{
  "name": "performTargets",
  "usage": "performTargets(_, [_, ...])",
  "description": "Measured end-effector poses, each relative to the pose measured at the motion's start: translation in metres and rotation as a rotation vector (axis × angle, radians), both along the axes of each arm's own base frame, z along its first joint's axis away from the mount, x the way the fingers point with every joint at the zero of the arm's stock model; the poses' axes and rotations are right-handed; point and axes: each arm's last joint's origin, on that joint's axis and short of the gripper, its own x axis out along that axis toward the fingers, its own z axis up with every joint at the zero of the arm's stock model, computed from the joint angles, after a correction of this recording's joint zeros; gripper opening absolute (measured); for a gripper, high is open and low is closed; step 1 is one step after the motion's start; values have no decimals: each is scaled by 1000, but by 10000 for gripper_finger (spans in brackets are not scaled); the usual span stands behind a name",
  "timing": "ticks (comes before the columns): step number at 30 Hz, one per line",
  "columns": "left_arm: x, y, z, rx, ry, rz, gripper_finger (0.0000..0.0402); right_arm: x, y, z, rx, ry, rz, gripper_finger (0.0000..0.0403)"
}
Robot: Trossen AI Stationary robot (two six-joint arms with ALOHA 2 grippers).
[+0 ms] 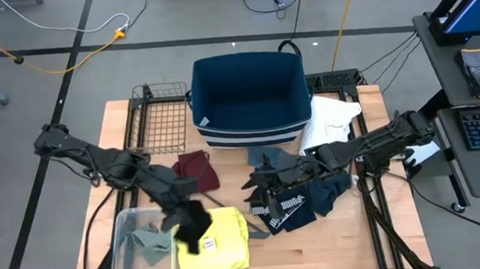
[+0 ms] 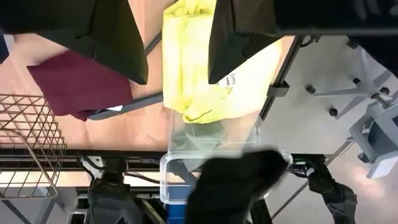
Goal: Pick & Place Cloths
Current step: Put the black sock into the transparent bin
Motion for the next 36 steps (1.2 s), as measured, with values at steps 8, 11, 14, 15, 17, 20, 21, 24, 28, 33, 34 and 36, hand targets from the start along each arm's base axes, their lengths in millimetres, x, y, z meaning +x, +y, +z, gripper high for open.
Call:
performTargets(8, [-41, -22, 1, -192, 384, 14, 5, 0, 0, -1, -6, 8, -1, 160])
performTargets(11, [-53, -30, -6, -175, 520, 24, 5, 0, -1, -1, -11, 8, 1, 156])
performTargets(14, [-66, -35, -14, -116, 645, 56, 5, 0, 0, -1, -11, 7, 1, 156])
performTargets(15, [-69, -35, -16, -89, 682, 75, 5, 0, -1, -1, -10, 6, 0, 156])
performTargets(17, [-76, -35, -22, -27, 747, 132, 5, 0, -1, 0, -8, -1, -2, 156])
performTargets(20, [-84, -36, -28, 54, 804, 197, 5, 1, -1, 1, -4, -10, -3, 155])
performTargets(21, [-86, -36, -31, 81, 820, 219, 5, 1, -1, 1, -2, -13, -4, 155])
performTargets(24, [-89, -41, -36, 124, 850, 268, 5, 1, -1, 1, 16, -11, -17, 155])
performTargets(28, [-89, -51, -43, 155, 891, 279, 5, 1, -2, 1, 16, -12, -43, 155])
performTargets(33, [-87, -61, -52, 202, 915, 285, 5, 1, -3, 1, 7, -14, -64, 155])
performTargets(34, [-87, -63, -54, 215, 912, 293, 5, 1, -3, 1, 7, -14, -64, 155])
performTargets(36, [-85, -67, -58, 240, 906, 307, 5, 1, -3, 1, 7, -14, -64, 155])
